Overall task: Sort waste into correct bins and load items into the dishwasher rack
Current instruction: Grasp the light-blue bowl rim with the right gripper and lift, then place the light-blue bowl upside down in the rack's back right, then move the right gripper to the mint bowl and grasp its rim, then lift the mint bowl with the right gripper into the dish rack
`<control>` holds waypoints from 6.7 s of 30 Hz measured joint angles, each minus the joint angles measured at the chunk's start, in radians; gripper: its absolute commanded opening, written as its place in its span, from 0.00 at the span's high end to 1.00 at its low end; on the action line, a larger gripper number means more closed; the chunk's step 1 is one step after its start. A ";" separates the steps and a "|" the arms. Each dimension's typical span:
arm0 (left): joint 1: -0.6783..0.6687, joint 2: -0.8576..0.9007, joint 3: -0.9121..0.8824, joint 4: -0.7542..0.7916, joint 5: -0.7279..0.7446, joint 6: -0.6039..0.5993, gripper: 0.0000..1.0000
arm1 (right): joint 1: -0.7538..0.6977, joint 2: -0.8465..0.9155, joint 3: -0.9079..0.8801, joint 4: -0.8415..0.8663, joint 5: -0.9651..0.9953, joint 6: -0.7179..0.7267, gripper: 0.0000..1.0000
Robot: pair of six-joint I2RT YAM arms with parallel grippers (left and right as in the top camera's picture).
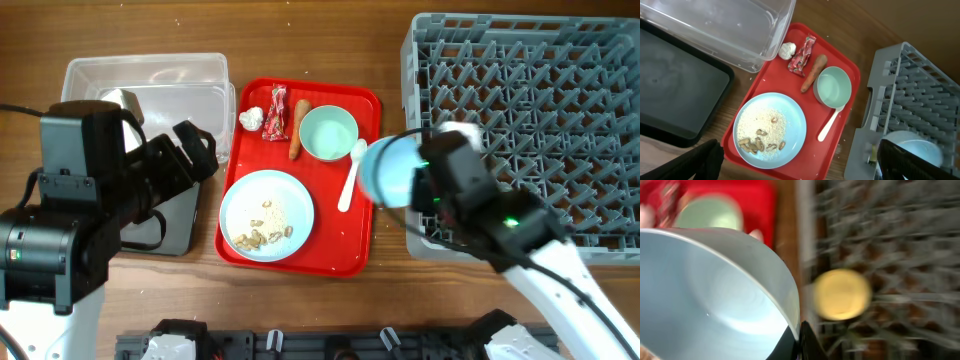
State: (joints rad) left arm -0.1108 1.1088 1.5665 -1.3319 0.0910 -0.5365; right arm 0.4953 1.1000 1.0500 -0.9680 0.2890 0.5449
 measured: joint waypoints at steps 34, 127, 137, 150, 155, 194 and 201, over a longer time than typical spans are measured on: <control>0.000 0.000 0.000 0.000 0.000 0.000 0.00 | -0.767 0.456 0.085 0.797 0.774 -0.689 0.96; 0.000 0.000 0.000 0.000 0.000 0.000 0.00 | 0.039 0.437 0.212 0.271 -0.523 -0.208 0.68; 0.000 0.000 0.000 0.000 0.000 0.000 0.00 | -0.047 0.934 0.627 0.090 -0.348 -0.171 0.39; 0.000 0.000 0.000 0.000 0.000 0.000 0.00 | -0.087 1.030 0.609 0.139 -0.385 -0.092 0.78; 0.000 0.000 0.000 0.000 0.000 0.000 0.00 | -0.087 1.033 0.581 0.143 -0.381 -0.076 0.94; 0.000 0.000 0.000 0.000 0.000 0.000 0.00 | -0.473 0.473 0.508 -0.301 0.490 0.060 0.96; 0.000 0.000 0.000 0.000 0.000 0.000 0.00 | -0.473 0.679 0.506 -0.272 0.599 0.059 0.95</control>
State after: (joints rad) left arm -0.1108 1.1091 1.5661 -1.3319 0.0910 -0.5365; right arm 0.0223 1.7794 1.5562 -1.2404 0.8883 0.6041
